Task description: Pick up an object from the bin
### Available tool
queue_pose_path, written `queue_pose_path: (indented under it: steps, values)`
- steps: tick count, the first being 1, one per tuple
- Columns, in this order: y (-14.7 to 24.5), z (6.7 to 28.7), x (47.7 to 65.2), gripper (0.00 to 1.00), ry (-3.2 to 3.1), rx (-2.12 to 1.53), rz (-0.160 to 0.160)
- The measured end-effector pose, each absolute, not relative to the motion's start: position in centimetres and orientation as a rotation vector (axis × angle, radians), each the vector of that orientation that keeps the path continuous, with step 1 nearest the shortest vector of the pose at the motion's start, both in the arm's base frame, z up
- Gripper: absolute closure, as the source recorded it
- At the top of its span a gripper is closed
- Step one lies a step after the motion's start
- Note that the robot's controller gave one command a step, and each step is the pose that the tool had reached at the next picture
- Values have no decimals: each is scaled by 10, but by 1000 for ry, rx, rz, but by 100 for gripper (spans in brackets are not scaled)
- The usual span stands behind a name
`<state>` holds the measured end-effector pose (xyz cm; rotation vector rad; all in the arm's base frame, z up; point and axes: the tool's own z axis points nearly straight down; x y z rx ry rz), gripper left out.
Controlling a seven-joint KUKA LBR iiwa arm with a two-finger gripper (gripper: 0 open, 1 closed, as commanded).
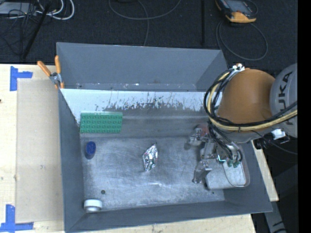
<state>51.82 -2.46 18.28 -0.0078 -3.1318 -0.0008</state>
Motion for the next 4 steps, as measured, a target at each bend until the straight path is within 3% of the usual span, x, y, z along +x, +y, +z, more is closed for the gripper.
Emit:
queue_pose_path:
  steps: [1, 2, 3, 4]
  values:
    - [48, 96, 561, 0, -3137, -42, -5]
    - [75, 72, 559, 0, -3141, 123, 3]
    - [77, 74, 560, 100, -3144, 123, -1]
    - [70, 227, 580, 100, -3145, 200, 0]
